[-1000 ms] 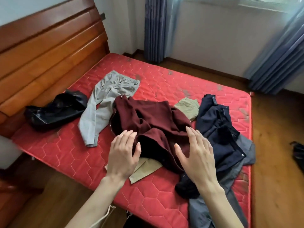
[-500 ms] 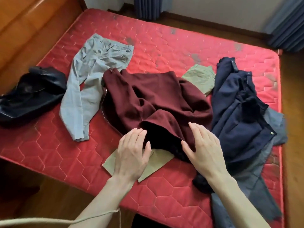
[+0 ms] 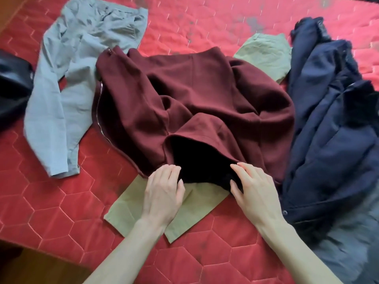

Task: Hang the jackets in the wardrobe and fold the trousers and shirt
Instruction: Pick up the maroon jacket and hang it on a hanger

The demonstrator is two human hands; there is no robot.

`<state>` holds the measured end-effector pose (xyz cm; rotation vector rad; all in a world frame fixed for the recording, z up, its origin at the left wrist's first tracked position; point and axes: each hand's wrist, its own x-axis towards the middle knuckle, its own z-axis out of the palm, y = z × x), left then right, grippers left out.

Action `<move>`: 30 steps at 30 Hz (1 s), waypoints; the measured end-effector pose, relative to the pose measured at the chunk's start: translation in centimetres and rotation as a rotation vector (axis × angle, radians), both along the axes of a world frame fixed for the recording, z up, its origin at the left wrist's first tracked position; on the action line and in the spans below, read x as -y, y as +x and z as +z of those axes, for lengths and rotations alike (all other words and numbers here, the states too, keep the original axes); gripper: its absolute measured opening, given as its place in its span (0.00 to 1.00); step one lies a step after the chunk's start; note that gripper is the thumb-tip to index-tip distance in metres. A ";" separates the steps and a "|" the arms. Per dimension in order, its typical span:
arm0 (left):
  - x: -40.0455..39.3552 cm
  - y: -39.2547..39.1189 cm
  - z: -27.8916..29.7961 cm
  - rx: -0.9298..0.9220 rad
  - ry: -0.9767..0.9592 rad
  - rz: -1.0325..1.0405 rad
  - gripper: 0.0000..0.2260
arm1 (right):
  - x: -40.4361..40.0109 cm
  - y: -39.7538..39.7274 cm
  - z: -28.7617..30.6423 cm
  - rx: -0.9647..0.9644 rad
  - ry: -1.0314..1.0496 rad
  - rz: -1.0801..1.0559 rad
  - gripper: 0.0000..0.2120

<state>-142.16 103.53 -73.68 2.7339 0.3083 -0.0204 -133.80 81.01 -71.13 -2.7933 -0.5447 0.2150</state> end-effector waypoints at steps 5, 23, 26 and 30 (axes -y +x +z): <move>-1.1 0.6 -4.6 -0.109 0.148 -0.081 0.14 | 1.3 -0.6 -5.6 -0.045 -0.223 0.022 0.23; -2.9 2.6 -7.2 -0.085 0.773 -0.572 0.07 | 3.5 -0.6 -6.7 -0.020 -0.276 0.025 0.12; -3.2 2.9 -5.5 -0.023 0.770 -0.596 0.05 | 3.7 -0.8 -3.9 0.011 -0.199 0.013 0.15; -2.7 2.9 -1.8 -0.025 0.693 -0.597 0.05 | 4.2 -0.3 0.8 0.147 -0.088 -0.009 0.12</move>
